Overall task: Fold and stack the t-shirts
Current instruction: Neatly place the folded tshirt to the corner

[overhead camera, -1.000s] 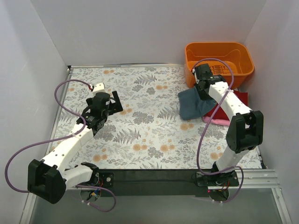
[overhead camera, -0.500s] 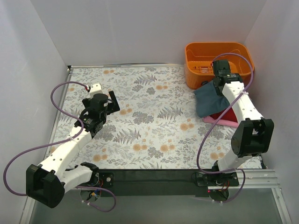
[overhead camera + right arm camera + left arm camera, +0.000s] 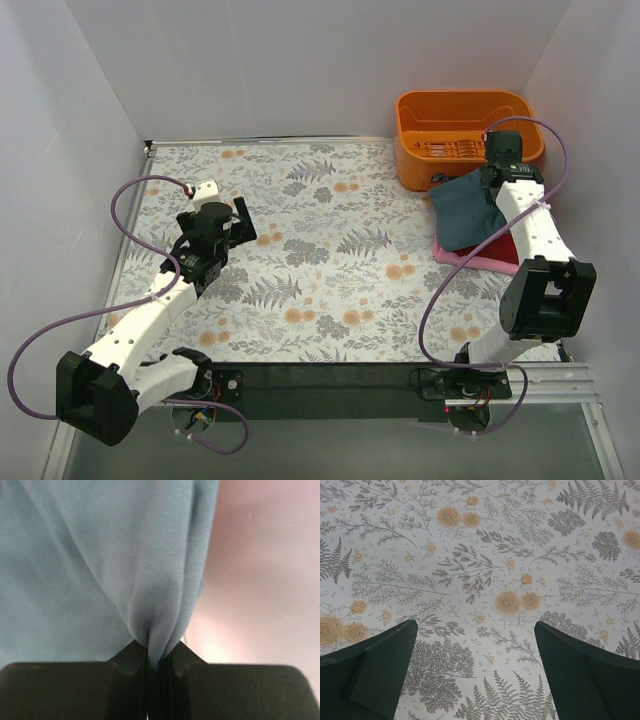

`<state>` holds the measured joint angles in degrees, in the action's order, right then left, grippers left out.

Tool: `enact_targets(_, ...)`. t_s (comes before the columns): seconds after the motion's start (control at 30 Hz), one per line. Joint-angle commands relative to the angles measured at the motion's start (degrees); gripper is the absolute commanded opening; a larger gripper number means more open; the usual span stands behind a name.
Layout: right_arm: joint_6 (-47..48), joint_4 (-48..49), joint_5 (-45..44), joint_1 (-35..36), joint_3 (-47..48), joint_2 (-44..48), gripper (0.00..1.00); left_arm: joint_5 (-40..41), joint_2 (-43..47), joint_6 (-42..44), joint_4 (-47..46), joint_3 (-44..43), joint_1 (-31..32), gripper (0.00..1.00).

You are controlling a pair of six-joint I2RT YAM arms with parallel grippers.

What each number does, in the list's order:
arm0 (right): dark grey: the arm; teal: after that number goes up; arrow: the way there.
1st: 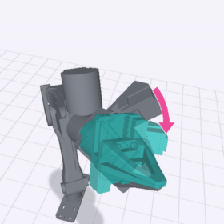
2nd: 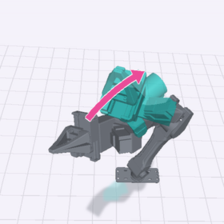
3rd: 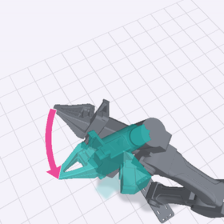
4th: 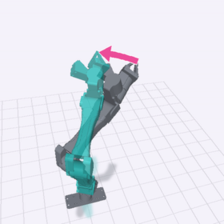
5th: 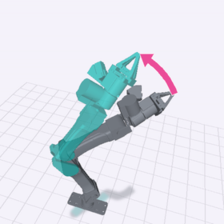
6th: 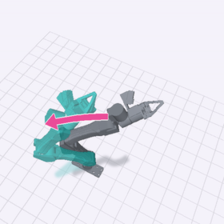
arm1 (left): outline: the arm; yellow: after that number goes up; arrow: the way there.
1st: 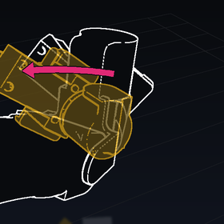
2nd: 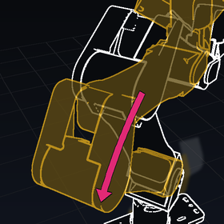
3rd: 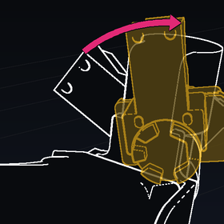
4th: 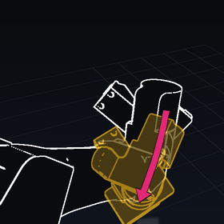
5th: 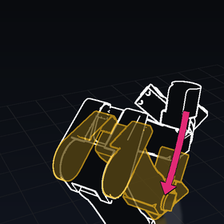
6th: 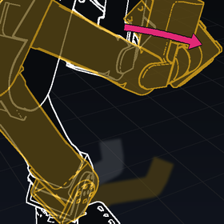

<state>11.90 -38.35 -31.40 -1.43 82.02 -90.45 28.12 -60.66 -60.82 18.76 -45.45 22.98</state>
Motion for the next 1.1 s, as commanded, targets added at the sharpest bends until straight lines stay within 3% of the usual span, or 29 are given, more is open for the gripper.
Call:
enact_targets(0.0, 0.2, 5.2, 1.0, -3.0, -1.7, -1.5, 0.01, 1.5, 1.2, 1.0, -1.4, 0.4, -0.3, 0.98)
enact_targets(0.23, -1.4, 7.6, 4.6, -5.2, -5.5, -5.6, 0.06, 1.4, 0.5, 1.1, -1.5, 0.7, -0.3, 0.98)
enact_targets(0.3, -1.8, 8.2, 3.1, -5.5, -6.3, -6.9, 0.15, 1.2, 0.2, 1.1, -1.6, 0.7, -0.3, 0.98)
enact_targets(0.33, -2.1, 8.4, 2.1, -5.6, -6.6, -7.3, 0.38, 1.0, 0.0, 1.1, -1.6, 0.7, -0.3, 0.98)
enact_targets(0.4, -3.9, 8.6, -4.1, -5.8, -6.8, -8.1, 0.49, 0.6, -0.1, 1.2, -1.8, 0.7, -0.3, 0.98)
enact_targets(0.43, -5.3, 8.6, -7.2, -5.8, -6.7, -8.0, 0.60, 0.5, -0.2, 1.1, -1.8, 0.9, -0.3, 0.98)
enact_targets(0.5, -9.0, 8.6, -13.9, -5.8, -6.6, -7.0, 0.67, 0.8, -0.3, 1.2, -1.9, 1.0, -0.3, 0.98)
enact_targets(0.6, -11.5, 8.0, -16.1, -5.9, -6.0, -4.1, 0.74, 0.9, -0.4, 1.2, -2.0, 0.9, -0.3, 0.98)
enact_targets(0.67, -13.0, 7.4, -12.3, -5.8, -5.1, -1.3, 0.74, 0.8, -0.3, 1.2, -2.0, 0.9, -0.3, 0.98)
enact_targets(0.8, -17.2, 6.8, 10.9, -5.2, -6.6, 4.4, 0.72, 0.8, -0.7, 1.1, -1.9, 0.8, -0.4, 0.98)
enact_targets(0.9, -20.6, 8.6, 23.7, -3.9, -12.2, 8.8, 0.69, 0.8, -0.7, 1.1, -1.9, 0.9, -0.3, 0.98)
enact_targets(1.0, -24.9, 13.6, 30.9, -3.2, -20.1, 12.0, 0.66, 0.6, -0.9, 1.0, -2.0, 1.0, -0.3, 0.98)
enact_targets(1.07, -26.6, 16.9, 31.0, -3.1, -25.1, 12.8, 0.66, 0.3, -1.1, 0.9, -2.0, 1.0, -0.3, 0.98)
